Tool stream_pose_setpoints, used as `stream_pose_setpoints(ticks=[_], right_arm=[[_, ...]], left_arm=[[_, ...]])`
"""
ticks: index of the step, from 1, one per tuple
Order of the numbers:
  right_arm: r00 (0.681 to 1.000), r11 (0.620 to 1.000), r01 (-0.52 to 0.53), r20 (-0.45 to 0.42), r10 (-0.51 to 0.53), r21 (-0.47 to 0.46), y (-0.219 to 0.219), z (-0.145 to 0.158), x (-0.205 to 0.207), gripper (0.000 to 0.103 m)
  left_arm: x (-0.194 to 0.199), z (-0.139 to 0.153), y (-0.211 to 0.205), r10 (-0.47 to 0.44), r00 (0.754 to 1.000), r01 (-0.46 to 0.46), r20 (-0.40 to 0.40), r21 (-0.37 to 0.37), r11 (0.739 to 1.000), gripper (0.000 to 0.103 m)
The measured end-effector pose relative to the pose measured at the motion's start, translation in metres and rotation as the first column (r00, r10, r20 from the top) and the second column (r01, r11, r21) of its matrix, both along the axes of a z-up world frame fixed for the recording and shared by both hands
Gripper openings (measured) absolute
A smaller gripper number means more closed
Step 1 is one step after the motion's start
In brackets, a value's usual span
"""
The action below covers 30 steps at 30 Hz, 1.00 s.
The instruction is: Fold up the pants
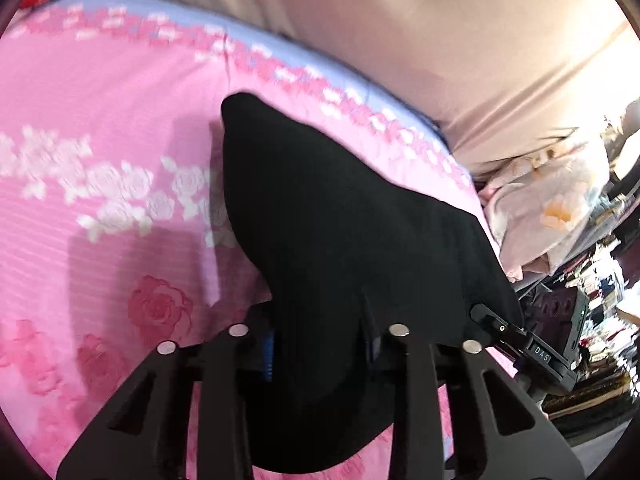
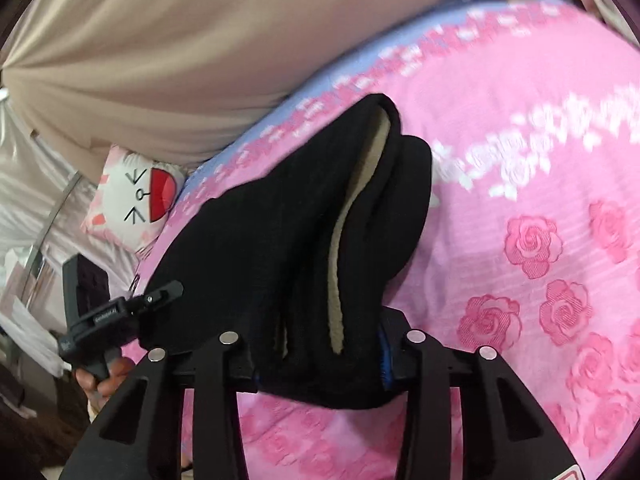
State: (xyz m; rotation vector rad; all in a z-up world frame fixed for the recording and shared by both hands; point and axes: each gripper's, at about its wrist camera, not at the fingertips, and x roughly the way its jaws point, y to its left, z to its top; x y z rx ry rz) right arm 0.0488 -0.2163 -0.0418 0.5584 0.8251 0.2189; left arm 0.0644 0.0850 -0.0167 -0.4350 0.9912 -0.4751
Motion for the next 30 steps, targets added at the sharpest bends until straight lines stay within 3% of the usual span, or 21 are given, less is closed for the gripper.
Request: stream_pose_setpoints(ticks=[5,10,15,18,20,21,22,23,24,26,27,28,30], right_arm=[[0.996,0.996,-0.051,0.076,0.056,-0.067,0.014,0.050,-0.032,0.037],[0.982,0.992,-0.057,0.172,0.076,-0.117,0.014,0.100,-0.035,0.037],[0.943,0.982,-0.037,0.319,0.095,-0.183,0.001,0.150,0.011,0.037],[0.925,0.978,-0.027,0.366,0.103,-0.209,-0.012,0.158,0.070,0.038],[0.926,0.973,-0.013,0.364,0.099,-0.231,-0.024,0.146,0.117,0.043],[0.934,0.971,-0.006,0.345,0.091,-0.239,-0.033,0.130,0.145,0.052],[0.943,0.968,-0.003,0.322,0.086,-0.251,-0.039,0.117,0.163,0.061],[0.962,0.958,0.038,0.268,0.042,-0.286,-0.051,0.090,0.190,0.065],[0.980,0.944,0.083,0.199,-0.019,-0.318,-0.065,0.064,0.210,0.066],[0.986,0.901,0.165,0.082,-0.144,-0.400,-0.088,0.030,0.228,0.062],[0.980,0.881,0.197,0.052,-0.193,-0.429,-0.100,0.020,0.226,0.049],[0.978,0.887,0.206,0.059,-0.200,-0.413,-0.105,0.021,0.220,0.032],[0.981,0.920,0.190,0.102,-0.165,-0.344,-0.105,0.038,0.208,0.020]], left_arm=[[-0.031,0.042,-0.004,-0.065,0.996,0.064,0.065,0.024,0.998,0.027],[-0.037,0.101,-0.017,-0.111,0.971,0.101,0.211,0.057,0.993,0.028],[0.003,0.153,-0.031,-0.127,0.920,0.091,0.370,0.114,0.989,0.028],[0.046,0.167,-0.041,-0.114,0.881,0.053,0.460,0.145,0.988,0.028],[0.091,0.161,-0.050,-0.097,0.869,0.016,0.485,0.167,0.986,0.030],[0.109,0.153,-0.052,-0.086,0.870,-0.001,0.486,0.176,0.984,0.038],[0.129,0.140,-0.055,-0.077,0.871,-0.022,0.485,0.195,0.981,0.055],[0.157,0.117,-0.056,-0.022,0.891,-0.099,0.453,0.242,0.965,0.071],[0.178,0.094,-0.054,0.043,0.906,-0.178,0.421,0.287,0.941,0.095],[0.206,0.055,-0.047,0.105,0.914,-0.272,0.391,0.400,0.875,0.095],[0.219,0.033,-0.041,0.119,0.923,-0.303,0.366,0.502,0.810,0.092],[0.224,0.022,-0.034,0.135,0.930,-0.312,0.342,0.541,0.781,0.079],[0.223,0.020,-0.017,0.142,0.945,-0.288,0.295,0.539,0.792,0.071]])
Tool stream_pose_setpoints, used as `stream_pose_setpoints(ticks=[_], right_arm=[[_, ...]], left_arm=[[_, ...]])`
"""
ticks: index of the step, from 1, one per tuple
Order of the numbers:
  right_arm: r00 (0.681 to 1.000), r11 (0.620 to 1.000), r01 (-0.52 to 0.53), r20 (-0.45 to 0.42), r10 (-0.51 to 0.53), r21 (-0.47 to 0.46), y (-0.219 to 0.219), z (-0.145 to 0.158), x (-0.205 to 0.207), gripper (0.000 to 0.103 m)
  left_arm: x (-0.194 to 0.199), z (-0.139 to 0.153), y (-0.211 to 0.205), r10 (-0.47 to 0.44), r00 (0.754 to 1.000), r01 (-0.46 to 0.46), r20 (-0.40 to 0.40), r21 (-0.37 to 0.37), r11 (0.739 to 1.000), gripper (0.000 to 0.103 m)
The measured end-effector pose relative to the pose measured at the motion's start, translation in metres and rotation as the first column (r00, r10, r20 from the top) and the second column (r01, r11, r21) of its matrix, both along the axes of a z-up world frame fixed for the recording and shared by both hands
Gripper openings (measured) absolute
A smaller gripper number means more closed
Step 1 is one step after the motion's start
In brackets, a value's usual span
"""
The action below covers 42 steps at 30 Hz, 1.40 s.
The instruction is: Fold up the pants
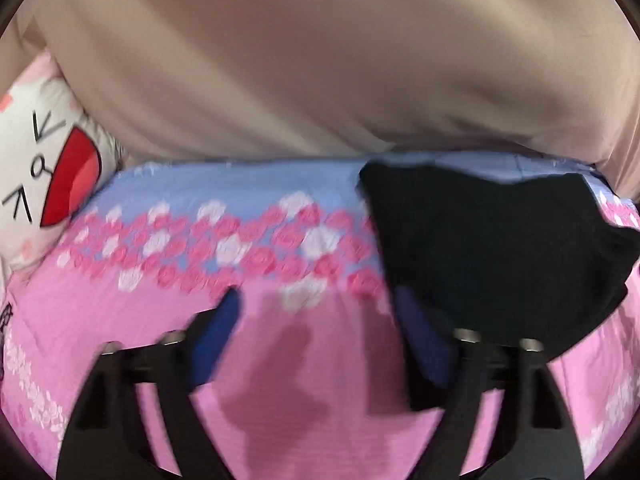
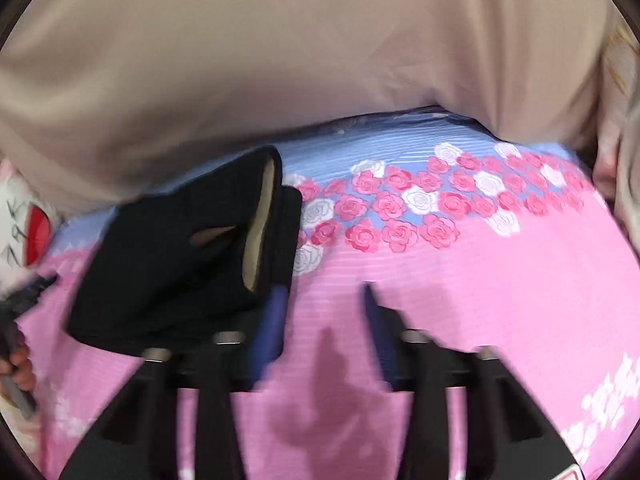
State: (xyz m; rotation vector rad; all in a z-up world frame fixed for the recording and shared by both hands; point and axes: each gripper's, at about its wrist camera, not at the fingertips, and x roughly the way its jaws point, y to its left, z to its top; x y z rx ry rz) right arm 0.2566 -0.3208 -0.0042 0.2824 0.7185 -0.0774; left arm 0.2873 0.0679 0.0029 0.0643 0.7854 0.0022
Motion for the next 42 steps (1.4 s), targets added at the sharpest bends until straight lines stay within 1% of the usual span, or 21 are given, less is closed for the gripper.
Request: stream_pose_setpoints(ticks=[1,3,5,6,7,10,11,12,13,15,16,17,21,26,30,33,35,37,39,40,42], right_arm=[[0.999,0.999,-0.035,0.023,0.036,-0.032,0.013,0.015,0.002,0.012],[0.994,0.991,-0.091,0.056,0.096,-0.093,0.043,0.037,0.018,0.011],[0.984,0.983,-0.159,0.061,0.165,-0.089,0.068,0.046,0.044,0.011],[0.983,0.980,-0.172,0.054,0.178,-0.099,0.077,0.045,0.061,0.011],[0.982,0.978,-0.177,0.040,0.182,-0.114,0.085,0.041,0.077,0.011],[0.986,0.978,-0.154,-0.086,0.143,-0.139,0.083,-0.002,0.126,0.011],[0.984,0.981,-0.120,-0.150,0.097,-0.153,0.068,-0.029,0.142,0.008],[0.985,0.986,-0.122,-0.135,0.106,-0.118,0.057,-0.041,0.144,0.003],[0.990,0.990,-0.124,-0.081,0.118,-0.069,0.048,-0.042,0.139,0.002],[0.992,0.996,-0.086,-0.091,0.085,0.001,0.038,-0.033,0.130,0.003],[0.994,0.998,-0.055,-0.090,0.055,-0.003,0.039,-0.021,0.119,0.009],[0.995,0.998,-0.065,-0.070,0.064,-0.006,0.041,-0.012,0.111,0.013],[0.997,0.994,-0.072,0.003,0.072,-0.081,0.061,0.020,0.064,0.014],[1.000,0.988,-0.004,0.028,0.009,-0.156,0.068,0.027,0.018,0.022],[0.999,0.992,0.002,0.036,0.003,-0.124,0.077,0.026,0.004,0.023],[0.999,0.994,-0.009,0.037,0.013,-0.111,0.082,0.028,0.009,0.023],[0.999,0.992,-0.034,0.013,0.036,-0.122,0.085,0.017,0.022,0.023],[0.998,0.992,-0.036,-0.061,0.029,-0.121,0.081,-0.007,0.037,0.021],[0.992,0.994,-0.044,-0.123,0.032,-0.098,0.069,-0.039,0.043,0.012],[0.996,0.996,-0.048,-0.079,0.041,-0.079,0.065,-0.041,0.035,0.011],[0.994,0.998,-0.041,-0.102,0.035,-0.056,0.065,-0.032,0.029,0.011]], left_arm=[[-0.002,0.006,0.001,-0.004,1.000,0.004,0.004,-0.011,1.000,0.071],[-0.003,0.029,-0.016,-0.033,0.998,0.033,0.051,-0.002,0.999,0.071],[-0.001,0.047,-0.052,-0.089,0.991,0.084,0.101,0.054,0.995,0.076],[0.003,0.049,-0.067,-0.102,0.989,0.094,0.109,0.073,0.993,0.087],[0.010,0.047,-0.083,-0.110,0.988,0.100,0.109,0.096,0.990,0.093],[0.044,0.015,-0.116,-0.105,0.994,0.100,0.031,0.137,0.986,0.092],[0.059,-0.005,-0.118,-0.084,0.996,0.085,-0.016,0.132,0.988,0.092],[0.069,-0.020,-0.115,-0.049,0.997,0.055,-0.051,0.130,0.990,0.092],[0.076,-0.029,-0.111,-0.041,0.997,0.049,-0.070,0.117,0.992,0.093],[0.080,-0.035,-0.099,-0.038,0.997,0.040,-0.065,0.028,0.999,0.093],[0.080,-0.033,-0.097,-0.040,0.997,0.042,-0.069,0.028,0.999,0.093],[0.078,-0.027,-0.098,-0.040,0.997,0.043,-0.063,0.045,0.998,0.093],[0.057,-0.003,-0.099,-0.036,0.999,0.036,0.008,0.074,0.997,0.092],[0.021,0.016,-0.106,-0.040,0.999,0.037,0.031,0.090,0.995,0.092],[-0.005,0.026,-0.107,-0.039,0.998,0.033,0.053,0.109,0.993,0.092],[-0.016,0.026,-0.105,-0.034,0.998,0.028,0.050,0.110,0.994,0.095],[-0.020,0.024,-0.103,-0.023,0.999,0.019,0.044,0.105,0.994,0.095],[-0.023,0.021,-0.102,-0.015,0.999,0.011,0.036,0.108,0.994,0.095],[-0.025,0.015,-0.099,-0.008,1.000,0.006,0.021,0.112,0.994,0.095],[-0.028,0.013,-0.098,-0.004,1.000,0.002,0.014,0.117,0.993,0.095],[-0.029,0.006,-0.092,0.009,1.000,-0.008,-0.003,0.126,0.992,0.095]])
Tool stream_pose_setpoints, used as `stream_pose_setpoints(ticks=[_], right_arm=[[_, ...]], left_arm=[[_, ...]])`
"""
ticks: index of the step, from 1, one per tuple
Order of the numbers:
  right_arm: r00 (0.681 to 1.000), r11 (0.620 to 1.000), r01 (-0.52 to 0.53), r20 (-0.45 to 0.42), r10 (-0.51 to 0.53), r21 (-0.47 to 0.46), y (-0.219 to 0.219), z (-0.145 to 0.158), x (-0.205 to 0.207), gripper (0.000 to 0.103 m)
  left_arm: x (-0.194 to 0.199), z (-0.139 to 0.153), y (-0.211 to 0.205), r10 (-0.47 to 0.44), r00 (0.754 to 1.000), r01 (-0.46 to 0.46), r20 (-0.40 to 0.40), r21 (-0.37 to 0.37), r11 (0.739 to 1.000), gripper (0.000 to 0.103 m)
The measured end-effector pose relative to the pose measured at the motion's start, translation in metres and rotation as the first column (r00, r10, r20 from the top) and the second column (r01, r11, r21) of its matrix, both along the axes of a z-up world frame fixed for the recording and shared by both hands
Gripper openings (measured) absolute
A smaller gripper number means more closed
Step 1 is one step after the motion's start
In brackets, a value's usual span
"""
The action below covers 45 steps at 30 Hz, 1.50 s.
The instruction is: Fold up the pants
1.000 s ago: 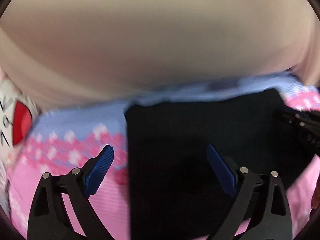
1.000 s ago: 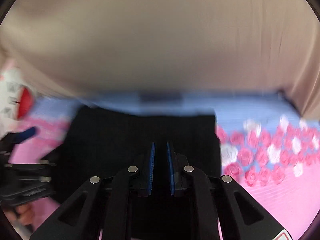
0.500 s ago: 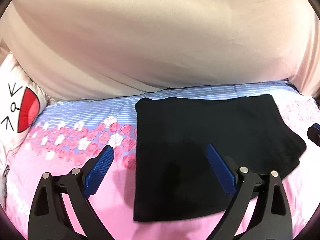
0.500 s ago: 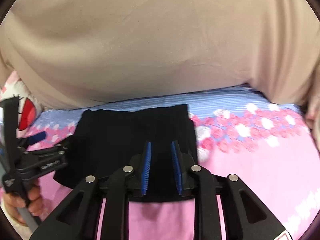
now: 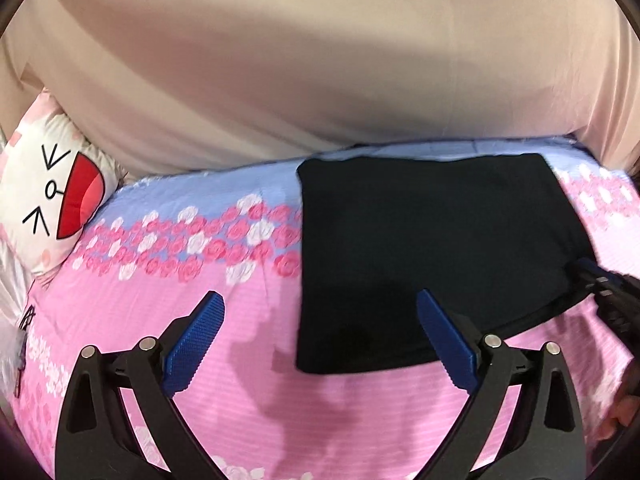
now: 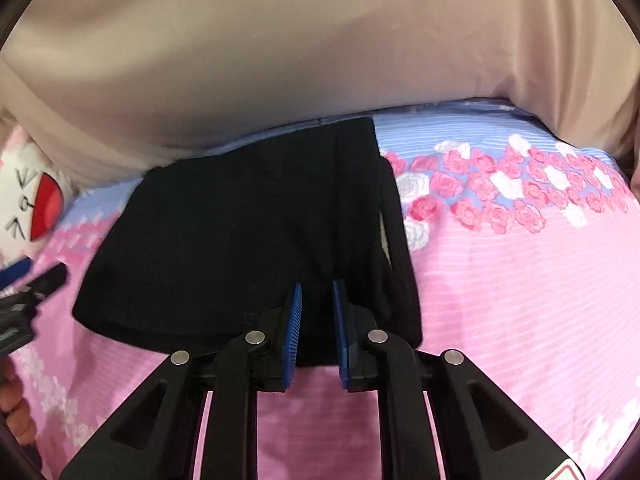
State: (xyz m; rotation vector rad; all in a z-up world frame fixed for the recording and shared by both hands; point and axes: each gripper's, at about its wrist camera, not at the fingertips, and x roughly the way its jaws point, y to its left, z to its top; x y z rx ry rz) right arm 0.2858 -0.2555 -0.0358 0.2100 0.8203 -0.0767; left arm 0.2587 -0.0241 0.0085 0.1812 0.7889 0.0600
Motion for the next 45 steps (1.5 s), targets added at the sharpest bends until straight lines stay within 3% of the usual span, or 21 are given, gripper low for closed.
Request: stream_pose_setpoints(ticks=[2,4,5,7,8,19,26,29,32,42,45], right_arm=[[0.999,0.999,0.005,0.031,-0.006,0.041,0.005,0.020,-0.016,0.021],[0.996,0.999,-0.004,0.088,0.001,0.042,0.013,0.039,-0.037,0.023],[0.993,1.000,0.008,0.118,-0.011,0.019,0.019,0.048,-0.050,0.026],[0.988,0.998,0.051,0.150,-0.046,-0.031,0.026,0.058,-0.069,0.041],[0.984,0.996,0.073,0.164,-0.063,-0.055,0.029,0.061,-0.080,0.043],[0.979,0.988,0.124,0.172,-0.107,-0.089,0.044,0.063,-0.146,0.044],[0.982,0.992,0.091,0.172,-0.076,-0.082,0.056,0.061,-0.164,0.045],[0.983,0.993,0.080,0.173,-0.065,-0.084,0.062,0.063,-0.169,0.045],[0.984,0.993,0.074,0.171,-0.057,-0.092,0.068,0.064,-0.172,0.052],[0.986,0.995,0.046,0.162,-0.031,-0.087,0.079,0.065,-0.175,0.052],[0.988,0.996,0.046,0.154,-0.034,-0.076,0.080,0.062,-0.174,0.052]], left_arm=[[-0.002,-0.003,0.002,0.006,1.000,-0.006,-0.019,-0.001,1.000,0.095],[-0.007,-0.002,0.002,0.006,1.000,-0.007,-0.019,-0.014,1.000,0.096],[-0.011,-0.001,0.000,0.007,1.000,-0.007,-0.014,-0.012,1.000,0.097],[-0.025,0.004,-0.006,0.020,1.000,-0.020,0.020,0.015,1.000,0.098],[-0.033,0.007,-0.008,0.019,0.999,-0.020,0.030,0.018,1.000,0.098],[-0.106,0.027,-0.004,-0.025,0.999,0.030,0.042,-0.108,0.994,0.098],[-0.142,0.030,-0.003,-0.030,0.996,0.034,0.083,-0.049,0.998,0.098],[-0.150,0.034,0.001,-0.046,0.995,0.052,0.094,-0.063,0.997,0.098],[-0.156,0.036,0.001,-0.046,0.994,0.052,0.103,-0.061,0.997,0.098],[-0.168,0.041,0.001,-0.055,0.989,0.063,0.137,-0.053,0.997,0.098],[-0.166,0.038,0.000,-0.067,0.992,0.074,0.111,-0.062,0.995,0.098]])
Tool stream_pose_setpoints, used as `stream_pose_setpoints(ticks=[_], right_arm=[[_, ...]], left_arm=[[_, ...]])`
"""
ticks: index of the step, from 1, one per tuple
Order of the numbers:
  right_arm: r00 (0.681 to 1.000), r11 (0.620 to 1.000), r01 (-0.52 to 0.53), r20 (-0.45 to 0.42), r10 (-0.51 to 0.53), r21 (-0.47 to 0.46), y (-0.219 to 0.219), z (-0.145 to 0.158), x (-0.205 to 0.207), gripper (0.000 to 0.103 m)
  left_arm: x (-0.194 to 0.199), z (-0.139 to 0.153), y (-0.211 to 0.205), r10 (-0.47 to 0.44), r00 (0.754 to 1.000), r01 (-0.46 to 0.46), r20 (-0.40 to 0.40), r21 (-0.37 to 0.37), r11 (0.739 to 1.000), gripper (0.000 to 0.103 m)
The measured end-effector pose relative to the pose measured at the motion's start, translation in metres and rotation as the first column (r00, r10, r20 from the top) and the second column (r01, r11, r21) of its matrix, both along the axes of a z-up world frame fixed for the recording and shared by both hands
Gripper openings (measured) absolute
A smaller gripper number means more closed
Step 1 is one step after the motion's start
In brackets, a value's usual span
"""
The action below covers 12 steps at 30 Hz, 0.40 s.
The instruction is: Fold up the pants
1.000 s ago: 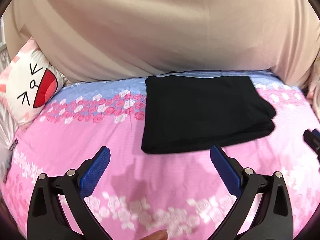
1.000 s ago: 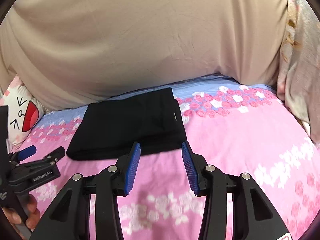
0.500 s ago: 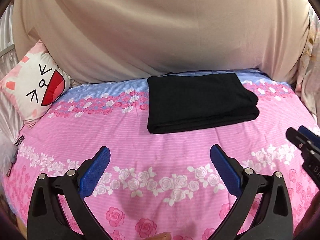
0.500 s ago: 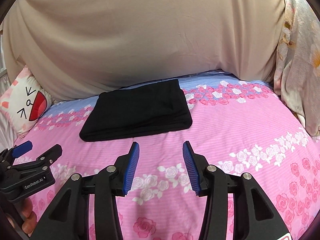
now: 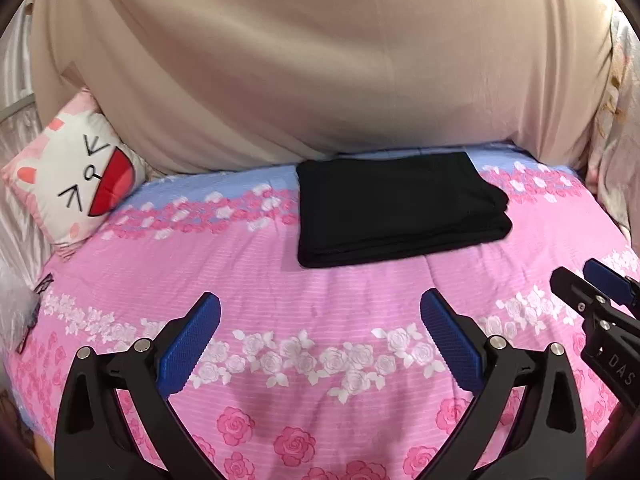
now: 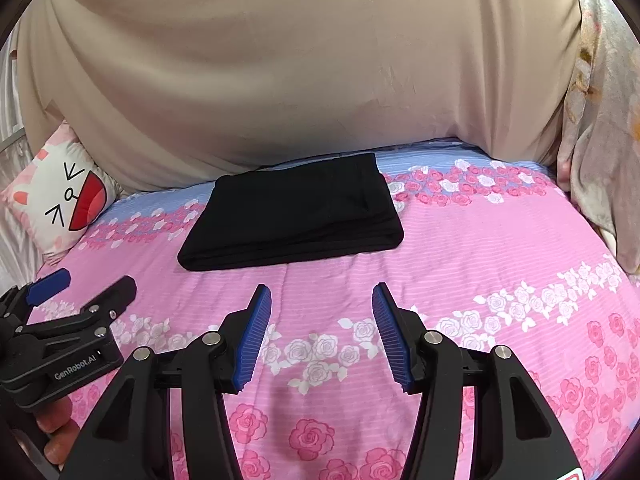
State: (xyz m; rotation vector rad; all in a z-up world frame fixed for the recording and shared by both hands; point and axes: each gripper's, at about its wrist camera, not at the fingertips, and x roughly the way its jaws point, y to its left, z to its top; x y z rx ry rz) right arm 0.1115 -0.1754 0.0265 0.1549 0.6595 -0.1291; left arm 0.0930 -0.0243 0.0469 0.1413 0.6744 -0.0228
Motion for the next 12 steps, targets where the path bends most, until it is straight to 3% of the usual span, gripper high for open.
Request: stream_pose_setpoints(ticks=[6,12], right_arm=[[1.000,1.000,0.001,-0.015,-0.001,0.001,0.002,-0.002,0.000,0.052],[1.000,1.000,-0.002,-0.016,0.002,-0.001,0.005,-0.002,-0.004,0.054]], left_arm=[[-0.004,-0.005,-0.006,-0.004,1.000,0.004,0.003,0.066,0.998,0.098],[-0.010,-0.006,-0.005,-0.014,1.000,0.014,-0.006,0.059,0.998,0.098]])
